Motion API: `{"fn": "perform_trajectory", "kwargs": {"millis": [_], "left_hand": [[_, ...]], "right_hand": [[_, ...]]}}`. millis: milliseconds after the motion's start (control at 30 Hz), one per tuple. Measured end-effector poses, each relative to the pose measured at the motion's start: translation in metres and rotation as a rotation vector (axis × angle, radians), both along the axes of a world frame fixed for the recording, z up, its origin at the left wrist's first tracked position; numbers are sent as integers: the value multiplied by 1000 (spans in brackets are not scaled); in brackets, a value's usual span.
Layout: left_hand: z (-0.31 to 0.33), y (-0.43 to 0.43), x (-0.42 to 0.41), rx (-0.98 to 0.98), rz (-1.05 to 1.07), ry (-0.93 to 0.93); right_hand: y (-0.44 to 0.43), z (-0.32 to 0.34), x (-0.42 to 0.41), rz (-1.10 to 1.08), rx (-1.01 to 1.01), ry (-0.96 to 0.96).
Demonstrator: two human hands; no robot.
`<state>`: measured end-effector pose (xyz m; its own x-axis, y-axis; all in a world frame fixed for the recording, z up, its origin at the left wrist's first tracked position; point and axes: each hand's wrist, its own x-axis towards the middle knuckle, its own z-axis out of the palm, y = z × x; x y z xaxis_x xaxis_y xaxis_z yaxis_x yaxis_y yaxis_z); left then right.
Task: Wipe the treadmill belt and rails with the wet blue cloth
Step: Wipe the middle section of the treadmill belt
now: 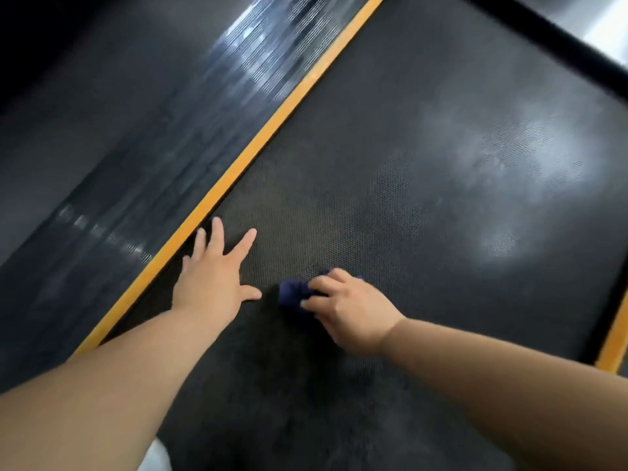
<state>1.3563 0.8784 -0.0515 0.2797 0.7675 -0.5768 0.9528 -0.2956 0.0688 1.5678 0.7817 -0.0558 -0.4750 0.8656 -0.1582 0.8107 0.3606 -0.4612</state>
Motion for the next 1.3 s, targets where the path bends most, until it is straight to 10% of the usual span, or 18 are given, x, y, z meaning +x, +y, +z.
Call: {"fn": "perform_trajectory", "kwargs": {"millis": [233,433,667,900,1100,1300], "left_hand": [[-6,7,-5,-87,50,-6],[-2,9,2,-72,12,84],[-3,10,2,-76,-23,130],[-1,10,3,-69,-19,123],[-3,9,-1,-48,-43,105],[-1,8,-1,-40,19,39]], "right_hand": [[92,-6,53,-851,113,-53],[36,-10,-6,-220,129,86],[108,-10,44,-768,222,-61],[60,-12,5,-175,168,45],[110,-15,30,-789,219,-41],[36,-14,-30,-142,154,123]]}}
